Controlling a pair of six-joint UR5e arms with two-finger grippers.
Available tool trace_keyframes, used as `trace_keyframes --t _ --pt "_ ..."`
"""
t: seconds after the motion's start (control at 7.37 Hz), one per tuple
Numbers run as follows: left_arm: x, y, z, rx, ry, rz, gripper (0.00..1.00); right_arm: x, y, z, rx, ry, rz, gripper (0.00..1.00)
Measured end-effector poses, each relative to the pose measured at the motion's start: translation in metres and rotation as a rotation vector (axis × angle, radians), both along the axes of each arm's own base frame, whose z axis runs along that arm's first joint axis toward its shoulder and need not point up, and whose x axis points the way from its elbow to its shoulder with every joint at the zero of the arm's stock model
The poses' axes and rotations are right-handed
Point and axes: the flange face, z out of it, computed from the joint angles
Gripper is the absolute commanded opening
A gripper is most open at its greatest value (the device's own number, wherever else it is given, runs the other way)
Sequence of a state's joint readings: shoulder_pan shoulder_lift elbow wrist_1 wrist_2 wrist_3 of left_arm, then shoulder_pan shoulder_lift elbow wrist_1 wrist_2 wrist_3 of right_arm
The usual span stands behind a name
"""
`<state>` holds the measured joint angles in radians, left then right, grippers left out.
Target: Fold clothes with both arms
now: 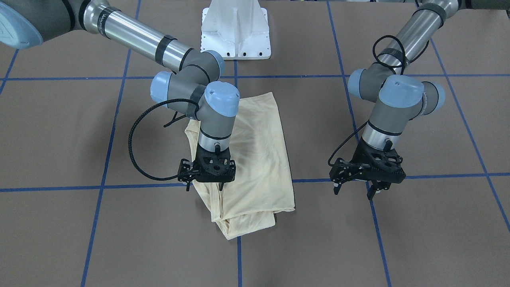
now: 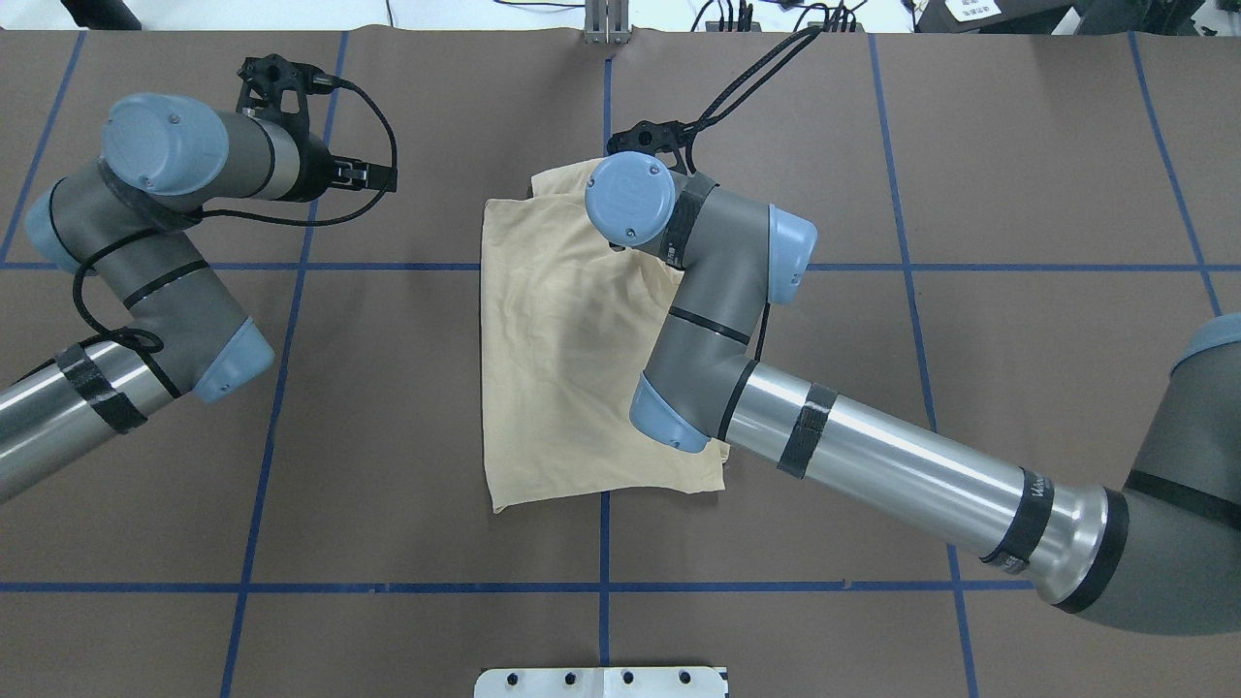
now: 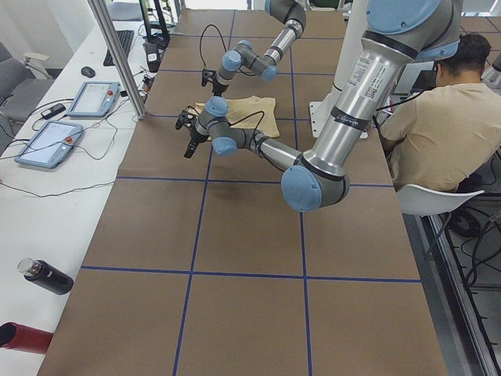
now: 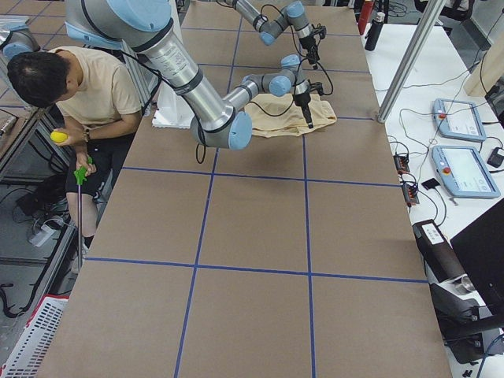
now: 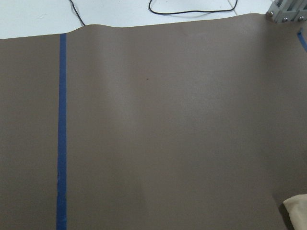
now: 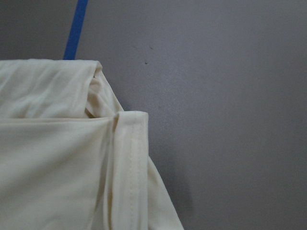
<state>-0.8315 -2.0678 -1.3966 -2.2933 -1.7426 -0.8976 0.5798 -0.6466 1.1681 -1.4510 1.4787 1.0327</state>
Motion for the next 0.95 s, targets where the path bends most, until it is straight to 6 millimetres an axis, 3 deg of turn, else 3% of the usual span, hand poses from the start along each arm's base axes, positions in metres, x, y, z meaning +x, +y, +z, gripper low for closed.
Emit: trace_keyframes --t 0.95 --pt "0.001 0.001 -0.001 0.000 0.001 0.001 1.00 0.007 -0.001 0.021 -0.072 0.139 -0.033 1.00"
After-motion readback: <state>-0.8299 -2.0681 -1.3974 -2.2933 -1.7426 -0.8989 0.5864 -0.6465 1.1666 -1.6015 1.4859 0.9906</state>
